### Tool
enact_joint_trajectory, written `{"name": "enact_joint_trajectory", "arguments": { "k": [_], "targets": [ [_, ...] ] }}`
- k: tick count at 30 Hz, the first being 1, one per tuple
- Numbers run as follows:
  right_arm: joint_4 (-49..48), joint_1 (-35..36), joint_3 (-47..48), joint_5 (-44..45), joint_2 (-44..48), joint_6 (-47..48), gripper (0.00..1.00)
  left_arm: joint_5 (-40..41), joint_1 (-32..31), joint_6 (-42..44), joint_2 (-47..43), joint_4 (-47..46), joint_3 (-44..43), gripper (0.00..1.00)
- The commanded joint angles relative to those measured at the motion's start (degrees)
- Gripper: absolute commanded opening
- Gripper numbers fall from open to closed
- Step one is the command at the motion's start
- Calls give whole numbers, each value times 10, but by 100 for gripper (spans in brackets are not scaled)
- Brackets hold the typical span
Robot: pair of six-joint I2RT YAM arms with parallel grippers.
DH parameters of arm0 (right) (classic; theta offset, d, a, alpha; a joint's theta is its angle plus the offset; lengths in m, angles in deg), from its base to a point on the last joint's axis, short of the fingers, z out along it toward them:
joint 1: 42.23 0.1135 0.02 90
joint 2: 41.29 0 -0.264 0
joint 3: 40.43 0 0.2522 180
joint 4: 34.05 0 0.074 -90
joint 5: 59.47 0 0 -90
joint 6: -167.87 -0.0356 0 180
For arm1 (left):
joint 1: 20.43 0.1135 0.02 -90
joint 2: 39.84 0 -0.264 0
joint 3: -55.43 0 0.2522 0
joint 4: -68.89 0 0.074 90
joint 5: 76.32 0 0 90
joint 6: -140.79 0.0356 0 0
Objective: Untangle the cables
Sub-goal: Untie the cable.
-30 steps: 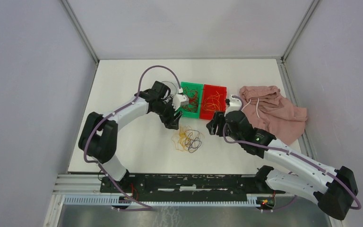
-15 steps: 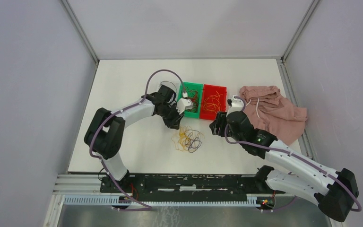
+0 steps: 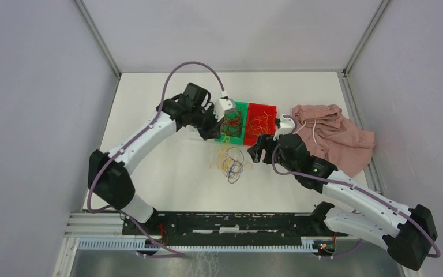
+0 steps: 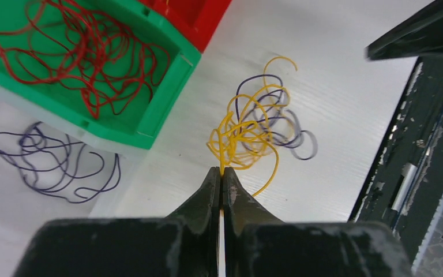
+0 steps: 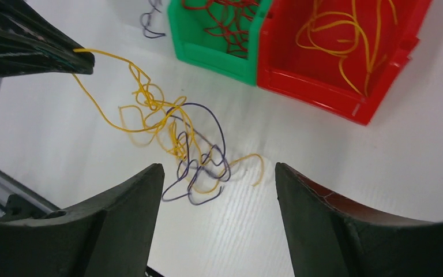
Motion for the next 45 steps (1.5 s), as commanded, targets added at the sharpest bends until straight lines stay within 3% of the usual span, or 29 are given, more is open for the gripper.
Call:
{"name": "enact_joint_trajectory", "arguments": {
  "k": [1, 8, 20, 28, 37, 45],
  "targets": [
    [-146, -3, 6, -76, -5, 60, 79, -18, -13, -9, -65, 121, -77, 3],
    [-290, 8, 8, -166, -37, 110, 81, -60, -25, -28, -93, 181, -135, 3],
    [-329, 42, 33, -206, -64, 128, 77, -107, -39, -39, -122, 200, -163, 3],
    [-363, 46, 49, -178, -101, 114, 75, -165, -41, -19, -122, 224, -180, 3],
    [-363, 45, 74, -76, -140, 105, 66, -236, -44, 17, -100, 298, -243, 3],
    [-405, 48, 66, -86, -160, 71, 68, -242, -47, 13, -86, 302, -291, 3]
  ]
}}
